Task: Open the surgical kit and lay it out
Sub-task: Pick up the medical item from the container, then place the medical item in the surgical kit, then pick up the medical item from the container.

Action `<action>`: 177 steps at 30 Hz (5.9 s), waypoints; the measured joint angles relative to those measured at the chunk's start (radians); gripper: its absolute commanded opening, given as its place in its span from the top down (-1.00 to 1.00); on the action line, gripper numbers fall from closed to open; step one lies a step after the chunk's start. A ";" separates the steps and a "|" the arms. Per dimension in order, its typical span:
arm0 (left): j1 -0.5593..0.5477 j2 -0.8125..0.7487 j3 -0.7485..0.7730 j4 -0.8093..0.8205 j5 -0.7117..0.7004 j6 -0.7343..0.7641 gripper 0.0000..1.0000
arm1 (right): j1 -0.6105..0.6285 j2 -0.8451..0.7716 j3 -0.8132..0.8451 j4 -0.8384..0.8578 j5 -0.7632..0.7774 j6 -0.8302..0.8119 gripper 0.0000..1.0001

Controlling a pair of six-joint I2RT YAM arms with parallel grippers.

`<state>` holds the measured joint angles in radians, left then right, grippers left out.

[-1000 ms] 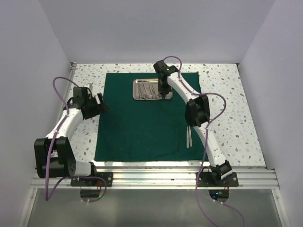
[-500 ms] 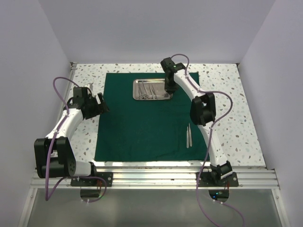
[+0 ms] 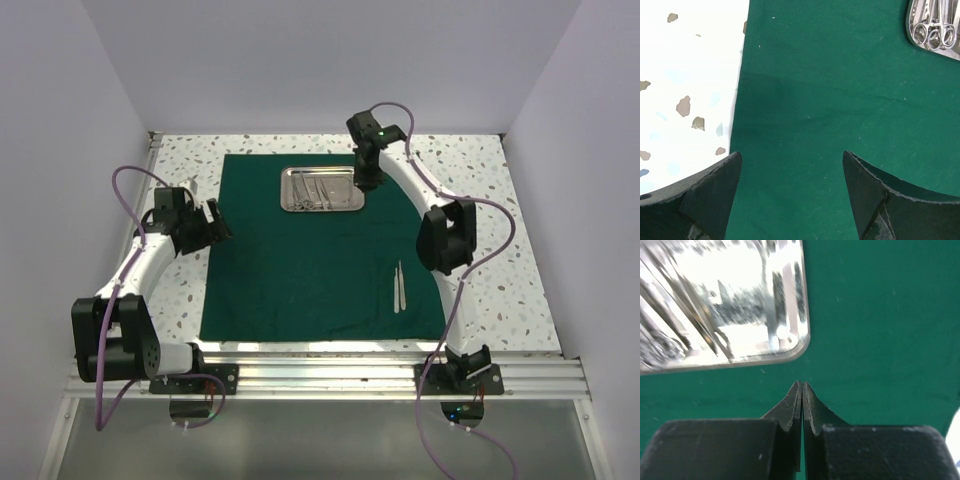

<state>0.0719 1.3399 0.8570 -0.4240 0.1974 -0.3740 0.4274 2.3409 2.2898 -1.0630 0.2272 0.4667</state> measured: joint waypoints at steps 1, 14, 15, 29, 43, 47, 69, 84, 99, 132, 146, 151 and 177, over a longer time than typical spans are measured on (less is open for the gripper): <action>0.000 0.000 0.000 0.000 0.001 0.000 -0.71 | 0.000 -0.025 -0.047 0.013 0.000 0.000 1.00; 0.000 -0.006 -0.005 0.012 0.027 -0.001 -0.70 | 0.017 -0.001 -0.041 0.063 -0.063 0.003 0.31; 0.000 -0.006 -0.005 0.013 0.027 -0.001 -0.70 | 0.019 0.040 0.023 0.058 -0.064 0.003 0.31; 0.000 -0.011 -0.005 0.010 0.015 -0.001 -0.71 | 0.023 0.232 0.152 0.034 -0.061 0.009 0.39; 0.000 0.002 -0.005 0.010 0.013 0.000 -0.70 | 0.041 0.257 0.155 0.012 -0.018 0.011 0.64; 0.000 0.003 -0.005 0.010 0.007 0.000 -0.70 | 0.052 0.272 0.180 -0.005 0.005 0.010 0.95; 0.000 0.022 -0.005 0.012 0.005 0.000 -0.70 | 0.065 0.269 0.228 -0.040 0.039 0.005 1.00; 0.000 0.021 -0.005 0.013 0.010 0.000 -0.71 | 0.063 -0.091 0.006 0.000 0.044 -0.016 1.00; 0.000 0.032 -0.029 0.040 0.055 -0.008 -0.69 | 0.063 -0.702 -0.909 0.061 0.013 0.002 1.00; -0.061 0.250 0.314 -0.006 0.031 -0.054 -0.65 | 0.082 -0.121 -0.066 0.074 -0.121 -0.070 -0.35; -0.062 0.166 0.347 -0.136 -0.042 -0.035 -0.65 | 0.069 0.223 0.169 0.034 -0.196 -0.063 0.30; -0.062 0.154 0.329 -0.140 -0.047 -0.035 -0.65 | 0.065 0.228 0.169 0.035 -0.196 -0.060 0.31; -0.062 0.113 0.293 -0.177 -0.106 -0.006 -0.66 | 0.056 0.311 0.252 0.035 -0.184 -0.037 1.00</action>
<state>0.0101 1.4528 1.1496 -0.6014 0.0917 -0.3805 0.4839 2.6514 2.5420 -1.0283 0.0433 0.4297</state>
